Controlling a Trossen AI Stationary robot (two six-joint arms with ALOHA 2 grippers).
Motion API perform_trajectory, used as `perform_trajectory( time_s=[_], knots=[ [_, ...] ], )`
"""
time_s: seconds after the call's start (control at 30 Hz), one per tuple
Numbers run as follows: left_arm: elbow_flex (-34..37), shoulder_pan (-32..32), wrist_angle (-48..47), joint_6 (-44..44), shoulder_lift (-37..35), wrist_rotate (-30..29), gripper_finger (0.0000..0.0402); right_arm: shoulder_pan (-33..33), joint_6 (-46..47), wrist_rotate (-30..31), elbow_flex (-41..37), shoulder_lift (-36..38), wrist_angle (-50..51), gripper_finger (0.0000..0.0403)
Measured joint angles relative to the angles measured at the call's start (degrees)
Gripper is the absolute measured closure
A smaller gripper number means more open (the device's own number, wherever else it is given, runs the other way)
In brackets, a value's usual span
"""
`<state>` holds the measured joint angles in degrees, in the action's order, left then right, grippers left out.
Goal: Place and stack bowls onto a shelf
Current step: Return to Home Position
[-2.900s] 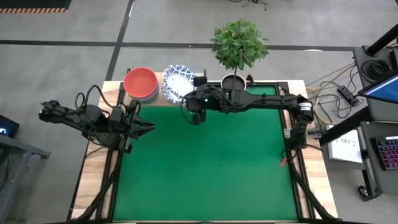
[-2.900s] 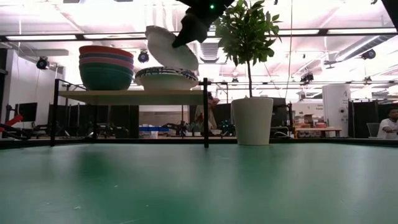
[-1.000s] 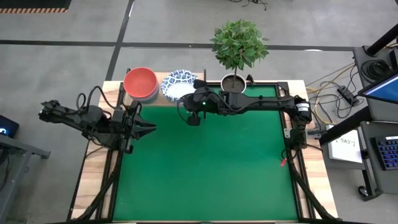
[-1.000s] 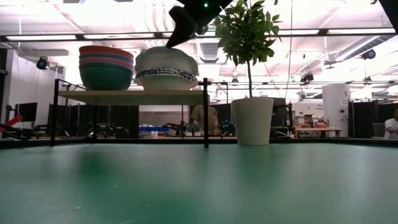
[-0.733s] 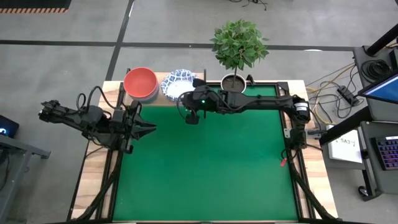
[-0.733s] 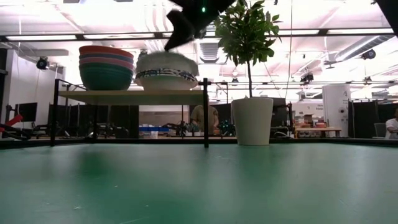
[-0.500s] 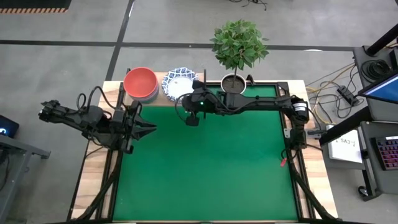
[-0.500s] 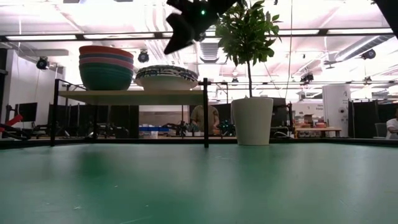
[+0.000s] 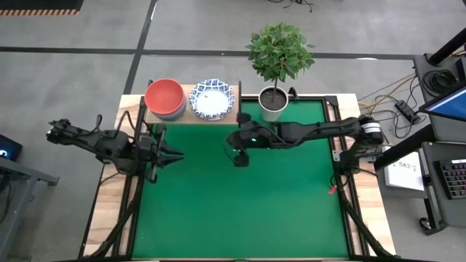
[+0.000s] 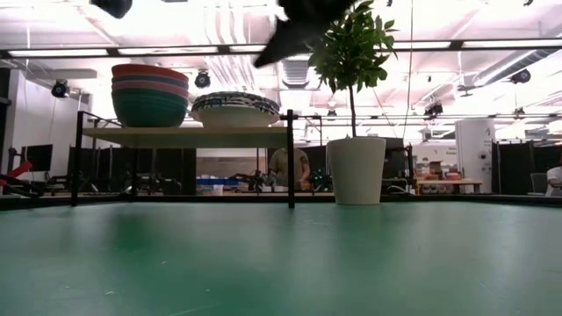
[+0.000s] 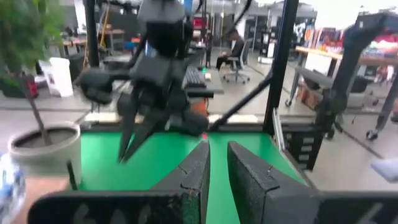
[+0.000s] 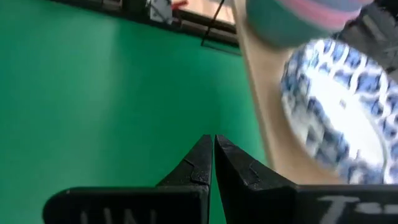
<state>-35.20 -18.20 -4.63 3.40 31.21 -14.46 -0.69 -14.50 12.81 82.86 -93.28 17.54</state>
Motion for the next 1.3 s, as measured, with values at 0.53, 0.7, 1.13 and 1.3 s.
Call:
perform_trajectory(
  time_s=[0.53,0.7,1.13,1.3],
  knots=[
    [26.3,0.1,8.4,4.5,-16.6,12.1,0.0363,0.5,7.4,-22.2,-49.6,29.6,-32.5,0.0394],
    [28.8,2.0,18.2,0.3,-17.4,11.3,0.0363,0.4,7.0,-22.3,-57.0,37.9,-37.3,0.0394],
    [23.2,10.3,1.0,-1.7,-24.3,10.9,0.0363,0.4,4.9,-23.8,-69.5,64.4,-34.8,0.0394],
    [22.1,10.8,-3.0,-4.2,-31.1,12.4,0.0363,0.4,5.4,-23.8,-72.9,74.0,-34.5,0.0394]
  ],
)
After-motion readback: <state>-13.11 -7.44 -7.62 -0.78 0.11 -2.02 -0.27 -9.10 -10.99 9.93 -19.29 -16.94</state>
